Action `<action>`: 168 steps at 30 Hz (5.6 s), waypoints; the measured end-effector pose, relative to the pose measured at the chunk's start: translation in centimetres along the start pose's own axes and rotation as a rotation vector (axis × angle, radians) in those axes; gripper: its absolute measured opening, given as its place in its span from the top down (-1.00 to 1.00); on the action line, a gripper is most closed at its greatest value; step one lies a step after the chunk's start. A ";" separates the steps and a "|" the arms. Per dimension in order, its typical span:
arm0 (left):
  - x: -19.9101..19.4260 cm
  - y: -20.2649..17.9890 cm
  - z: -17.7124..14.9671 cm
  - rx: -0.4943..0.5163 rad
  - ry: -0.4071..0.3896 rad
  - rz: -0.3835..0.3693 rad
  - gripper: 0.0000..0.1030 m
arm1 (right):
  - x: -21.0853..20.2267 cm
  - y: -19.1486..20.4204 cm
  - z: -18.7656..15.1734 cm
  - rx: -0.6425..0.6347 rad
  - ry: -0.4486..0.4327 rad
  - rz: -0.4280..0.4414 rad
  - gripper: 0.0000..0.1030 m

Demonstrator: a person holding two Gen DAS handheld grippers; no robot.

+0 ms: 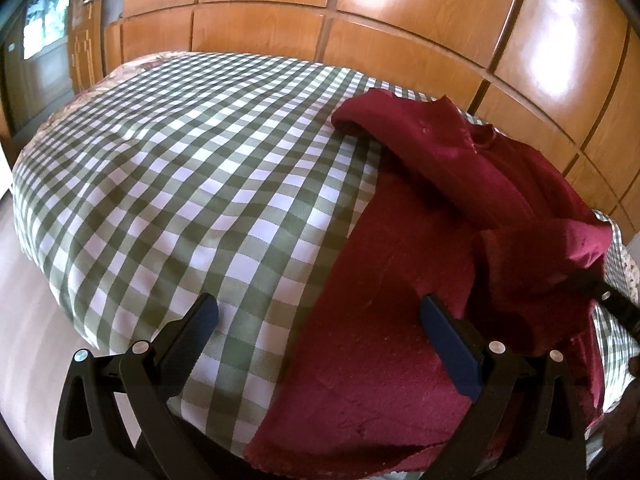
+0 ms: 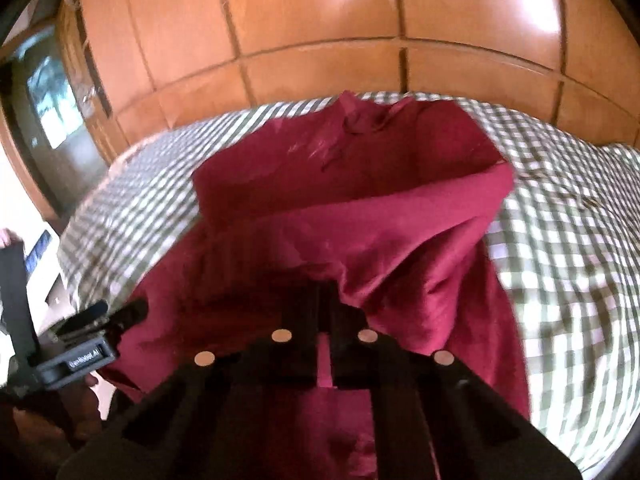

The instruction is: Fold small clothes

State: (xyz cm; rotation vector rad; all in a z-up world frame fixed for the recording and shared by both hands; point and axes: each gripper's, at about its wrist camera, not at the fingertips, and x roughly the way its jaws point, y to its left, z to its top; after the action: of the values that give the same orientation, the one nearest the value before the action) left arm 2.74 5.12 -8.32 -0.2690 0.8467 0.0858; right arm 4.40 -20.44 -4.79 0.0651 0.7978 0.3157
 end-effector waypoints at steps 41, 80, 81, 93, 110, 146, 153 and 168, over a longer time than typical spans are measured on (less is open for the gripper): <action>-0.1 -3.1 0.0 0.147 -0.047 -0.096 -0.93 | -5.8 -14.6 -1.1 0.345 -0.094 -0.311 0.01; -0.9 -16.0 2.9 0.577 -0.129 -0.309 -0.93 | 0.9 -16.8 3.8 0.407 -0.104 -0.378 -0.95; -0.4 -17.1 2.7 0.619 -0.120 -0.313 -0.93 | 1.6 -15.6 4.0 0.375 -0.097 -0.392 -0.96; 4.1 -18.6 0.1 0.721 -0.029 -0.327 0.41 | 4.8 -14.8 2.8 0.341 -0.002 -0.490 -0.96; -0.5 -1.6 15.6 0.276 -0.218 -0.219 0.79 | 4.6 -14.7 2.7 0.331 -0.001 -0.500 -0.96; 5.6 0.6 8.4 0.267 -0.117 -0.104 -0.70 | -0.4 -17.3 2.0 0.414 -0.080 -0.497 -0.96; 7.6 0.9 7.2 0.247 -0.042 -0.119 -0.70 | -5.3 -22.2 0.1 0.473 -0.091 -0.673 -0.96; 7.7 0.9 7.1 0.245 -0.050 -0.115 -0.74 | -2.8 -21.7 -0.4 0.177 0.027 -0.679 0.69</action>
State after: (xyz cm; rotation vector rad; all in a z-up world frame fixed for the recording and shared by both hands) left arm 12.86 7.64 -9.78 -0.0842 0.7823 -0.1179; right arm 7.79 -41.93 -6.93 -0.0461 0.8263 -0.3972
